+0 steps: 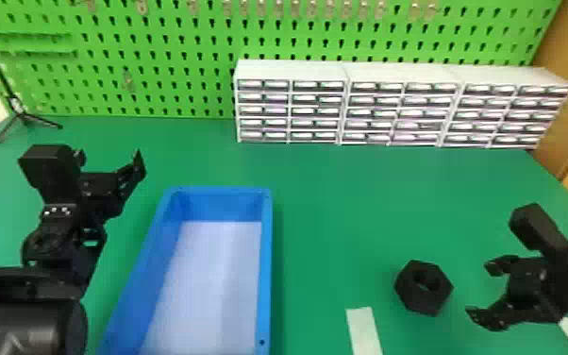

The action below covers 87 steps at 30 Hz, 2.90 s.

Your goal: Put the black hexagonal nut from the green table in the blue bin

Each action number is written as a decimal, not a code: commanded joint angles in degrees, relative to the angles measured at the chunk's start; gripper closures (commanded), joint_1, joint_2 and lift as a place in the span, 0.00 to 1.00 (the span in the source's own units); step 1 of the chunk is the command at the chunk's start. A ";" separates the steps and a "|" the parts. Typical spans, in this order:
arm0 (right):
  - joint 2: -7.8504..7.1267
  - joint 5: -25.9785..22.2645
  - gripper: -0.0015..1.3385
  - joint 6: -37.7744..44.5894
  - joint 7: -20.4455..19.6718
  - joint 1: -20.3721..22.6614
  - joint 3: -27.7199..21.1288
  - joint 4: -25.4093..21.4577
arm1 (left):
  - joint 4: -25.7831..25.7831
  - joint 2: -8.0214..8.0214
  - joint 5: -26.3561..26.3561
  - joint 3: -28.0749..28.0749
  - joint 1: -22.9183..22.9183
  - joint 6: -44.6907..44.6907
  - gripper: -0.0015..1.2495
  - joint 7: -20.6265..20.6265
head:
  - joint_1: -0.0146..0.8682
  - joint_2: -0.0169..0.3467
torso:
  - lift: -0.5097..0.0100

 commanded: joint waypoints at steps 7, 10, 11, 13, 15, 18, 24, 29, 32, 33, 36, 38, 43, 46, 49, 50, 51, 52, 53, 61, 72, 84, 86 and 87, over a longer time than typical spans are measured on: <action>0.26 0.19 0.08 0.00 0.00 -0.27 0.16 0.00 | 0.00 0.00 0.04 -0.01 -0.02 0.02 0.24 0.00 | 0.79 0.12 | 0.80; 0.35 0.10 0.08 0.00 0.00 -0.62 0.42 0.00 | 0.00 0.00 0.04 0.08 -0.02 0.02 0.24 0.00 | 0.79 0.12 | 0.80; 0.52 -0.07 0.08 0.00 0.00 -0.97 0.69 -0.09 | 0.00 0.00 0.04 0.08 0.07 0.02 0.24 0.00 | 0.79 0.12 | 0.80; 1.05 0.01 0.08 0.00 0.00 -1.50 1.30 -0.18 | 0.00 0.00 0.12 0.08 0.07 0.02 0.24 0.00 | 0.79 0.12 | 0.80; 1.58 0.37 0.08 0.00 0.00 -1.94 2.00 -0.35 | 0.00 0.00 0.12 0.08 0.16 -0.07 0.24 0.00 | 0.79 0.12 | 0.80; 2.37 2.39 0.08 0.26 0.53 -2.73 3.94 -1.06 | 0.00 0.00 0.21 0.08 0.16 0.02 0.24 0.00 | 0.79 0.12 | 0.80; 2.90 3.97 0.08 0.70 1.05 -4.49 7.63 -1.58 | 0.00 0.00 0.21 -0.01 0.25 -0.07 0.24 0.00 | 0.79 0.12 | 0.80; 2.72 5.55 0.08 1.23 1.05 -5.72 10.53 -2.37 | 0.00 0.00 0.12 -0.09 0.16 0.02 0.24 0.00 | 0.79 0.12 | 0.80; 2.63 5.64 0.08 1.76 1.05 -6.07 11.32 -2.37 | 0.00 0.00 0.04 -0.18 0.16 -0.07 0.24 0.00 | 0.79 0.12 | 0.80; 2.63 5.73 0.08 1.85 1.05 -6.16 11.58 -2.37 | 0.00 0.00 0.04 -0.18 0.16 0.02 0.24 0.00 | 0.79 0.12 | 0.80; 2.63 6.87 0.08 2.37 1.41 -6.42 12.73 -2.37 | 0.00 0.00 0.04 -0.27 0.16 0.02 0.24 0.00 | 0.79 0.12 | 0.80; 2.63 8.63 0.08 2.73 1.85 -6.86 13.87 -2.37 | 0.09 0.00 0.04 -0.36 0.16 0.02 0.24 0.09 | 0.79 0.12 | 0.80; 3.07 11.79 0.08 3.08 3.60 -7.30 15.71 -1.58 | 0.44 0.00 0.04 -0.71 -0.19 0.02 0.24 0.00 | 0.79 0.12 | 0.80; 3.34 12.06 0.09 3.08 3.78 -7.56 16.24 -1.23 | 0.53 0.00 0.04 -0.71 -0.28 0.02 0.24 0.00 | 0.79 0.12 | 0.80; 3.42 12.67 0.09 3.08 3.96 -7.74 16.59 -1.06 | 0.53 0.00 0.04 -0.71 -0.19 0.02 0.24 0.00 | 0.79 0.12 | 0.80; 3.51 12.85 0.09 3.08 4.13 -7.83 16.86 -0.79 | 0.53 0.00 0.04 -0.71 -0.28 0.02 0.24 0.00 | 0.79 0.12 | 0.80; 3.69 12.85 0.09 3.08 4.13 -8.00 17.03 -0.53 | 0.53 0.00 0.12 -0.71 -0.19 0.02 0.24 0.09 | 0.79 0.12 | 0.80; 3.86 13.11 0.09 3.08 4.39 -8.18 17.21 -0.26 | 0.53 0.00 0.12 -0.80 -0.19 0.02 0.24 0.00 | 0.79 0.12 | 0.80; 4.04 13.46 0.10 2.99 4.57 -8.26 17.30 -0.09 | 0.53 0.00 0.12 -0.80 -0.19 0.02 0.24 0.09 | 0.79 0.12 | 0.80; 4.74 14.87 0.10 2.99 5.45 -9.14 18.09 1.32 | 0.62 0.00 0.47 -0.97 -0.11 0.02 0.24 0.09 | 0.79 0.12 | 0.80; 5.71 15.66 0.13 2.64 5.71 -10.46 19.23 3.43 | 0.62 0.00 0.74 -1.06 -0.28 -0.07 0.24 0.00 | 0.79 0.12 | 0.80; 6.68 16.36 0.14 2.37 5.98 -10.90 19.67 5.54 | 0.62 0.00 1.09 -0.89 -0.19 -0.16 0.24 0.09 | 0.79 0.12 | 0.80; 6.68 16.45 0.15 2.37 6.06 -10.99 19.67 5.62 | 0.62 0.00 1.09 -0.80 -0.11 -0.25 0.24 0.09 | 0.79 0.12 | 0.80; 6.68 16.36 0.16 2.37 6.06 -10.99 19.67 5.62 | 0.62 0.00 1.09 -0.71 -0.02 -0.25 0.24 0.00 | 0.79 0.12 | 0.80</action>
